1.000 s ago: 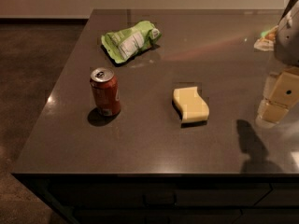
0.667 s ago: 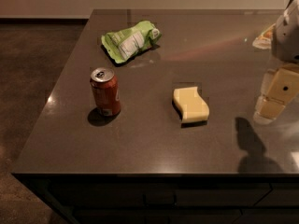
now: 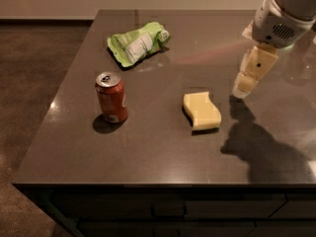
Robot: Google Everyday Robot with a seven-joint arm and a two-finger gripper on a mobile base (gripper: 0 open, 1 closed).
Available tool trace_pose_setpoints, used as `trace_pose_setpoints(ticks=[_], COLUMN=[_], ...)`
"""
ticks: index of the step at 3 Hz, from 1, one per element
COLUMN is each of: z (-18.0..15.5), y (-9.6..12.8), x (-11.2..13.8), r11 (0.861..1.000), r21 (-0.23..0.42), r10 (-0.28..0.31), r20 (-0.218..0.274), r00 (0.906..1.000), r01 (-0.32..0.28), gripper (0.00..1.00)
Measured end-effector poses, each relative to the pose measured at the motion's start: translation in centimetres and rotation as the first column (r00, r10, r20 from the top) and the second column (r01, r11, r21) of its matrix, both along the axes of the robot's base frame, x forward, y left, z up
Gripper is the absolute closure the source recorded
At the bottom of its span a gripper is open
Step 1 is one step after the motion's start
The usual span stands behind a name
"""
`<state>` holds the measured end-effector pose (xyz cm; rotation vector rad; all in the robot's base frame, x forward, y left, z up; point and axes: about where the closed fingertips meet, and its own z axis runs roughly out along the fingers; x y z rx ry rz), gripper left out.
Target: Move green rice chip bag near sponge
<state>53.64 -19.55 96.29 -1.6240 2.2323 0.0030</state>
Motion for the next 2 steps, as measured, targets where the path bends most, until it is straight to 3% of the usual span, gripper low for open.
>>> trace_pose_setpoints(ticks=[2], z=[-1.1], y=[2.1], x=[8.9], r11=[0.992], r21=[0.103], r10=[-0.073], r20=[0.024], r00=[0.9971], r01=[0.070], gripper=[0.00])
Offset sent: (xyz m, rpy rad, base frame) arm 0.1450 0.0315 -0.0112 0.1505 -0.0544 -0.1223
